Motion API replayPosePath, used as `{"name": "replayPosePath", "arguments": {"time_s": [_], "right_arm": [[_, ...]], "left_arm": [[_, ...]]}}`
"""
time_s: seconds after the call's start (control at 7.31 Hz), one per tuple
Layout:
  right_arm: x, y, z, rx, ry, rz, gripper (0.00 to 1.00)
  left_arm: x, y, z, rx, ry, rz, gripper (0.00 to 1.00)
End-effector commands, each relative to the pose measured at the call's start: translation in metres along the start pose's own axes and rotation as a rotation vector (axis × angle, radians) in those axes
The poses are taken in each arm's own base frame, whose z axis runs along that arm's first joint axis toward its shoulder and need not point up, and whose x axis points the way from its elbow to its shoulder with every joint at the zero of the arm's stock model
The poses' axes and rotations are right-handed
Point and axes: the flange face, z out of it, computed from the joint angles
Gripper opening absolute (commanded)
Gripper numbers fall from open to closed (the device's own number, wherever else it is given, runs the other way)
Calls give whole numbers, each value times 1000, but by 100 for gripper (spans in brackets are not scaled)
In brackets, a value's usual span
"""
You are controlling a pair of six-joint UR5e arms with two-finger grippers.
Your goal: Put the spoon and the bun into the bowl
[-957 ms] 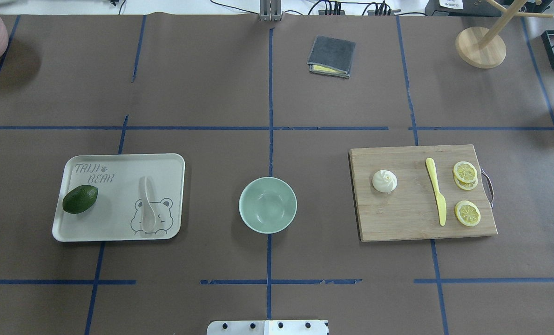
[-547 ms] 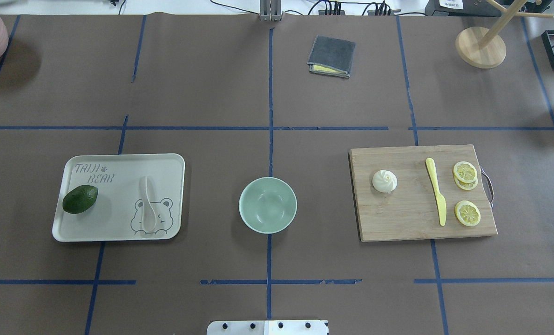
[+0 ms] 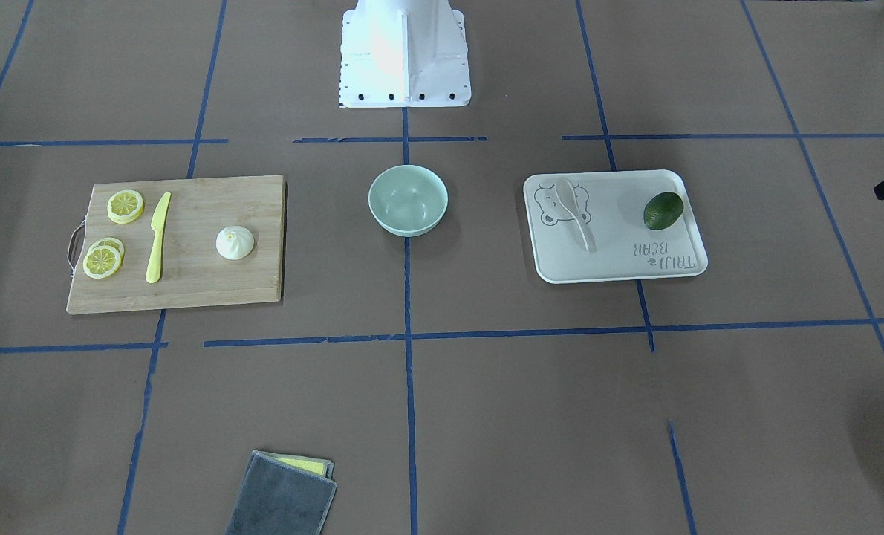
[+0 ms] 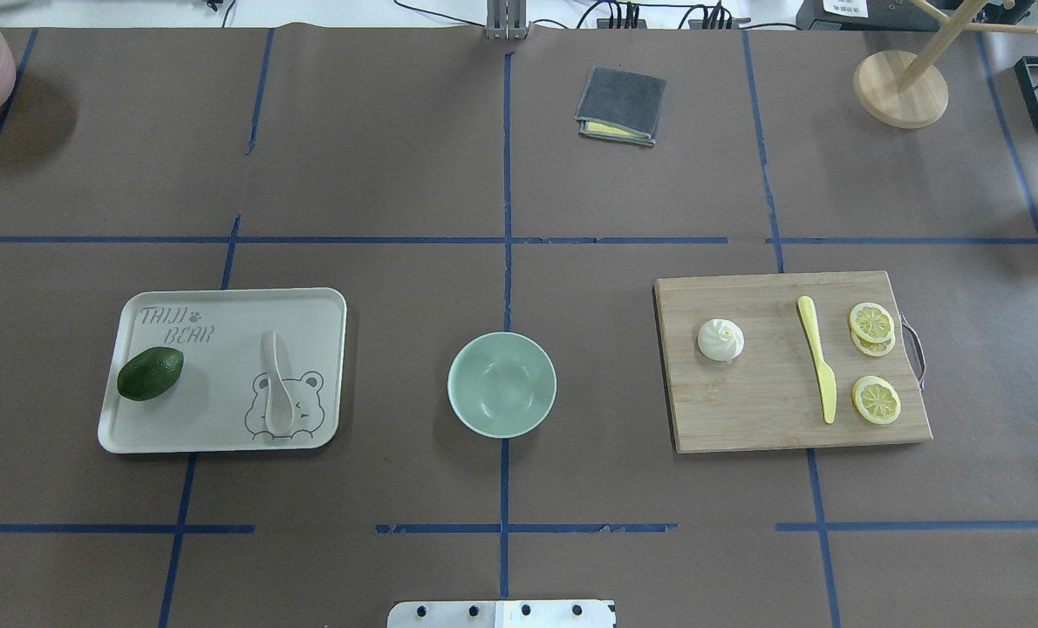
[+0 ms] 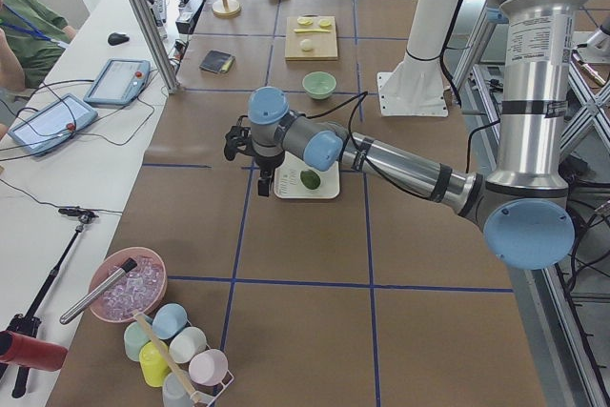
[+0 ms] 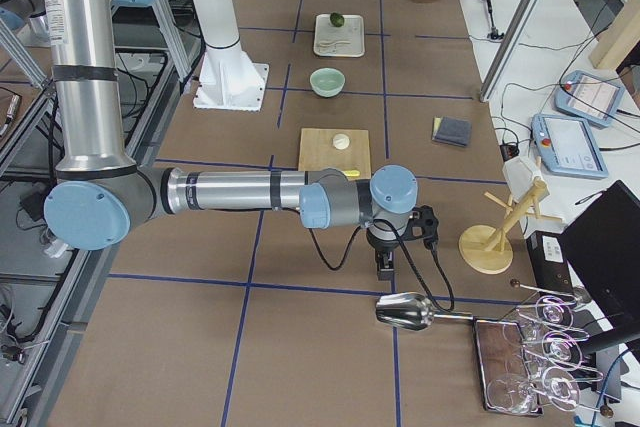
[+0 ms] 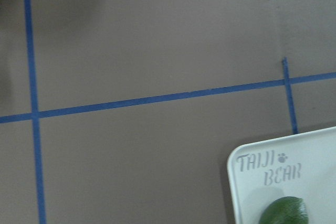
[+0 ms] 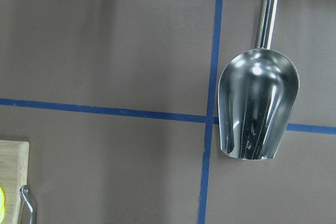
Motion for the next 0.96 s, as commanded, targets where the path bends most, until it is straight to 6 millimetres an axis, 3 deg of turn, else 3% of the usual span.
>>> {"name": "replayPosePath", "arguments": {"time_s": [0.0,0.14,0.41,0.82], "right_arm": [[-8,-8,-7,14,-1,-17,100],[-9,-8,-7,15,-1,-18,100],[-12,-9,-5,10,1,-23,100],[-23,-13,-13,27,-12,18,100]], "left_arm": [[49,9,27,48,87,26,100],[57,11,36,58,93,8,100],[130,33,90,71,38,-93,100],[191,57,141,93,7,-187,100]]}}
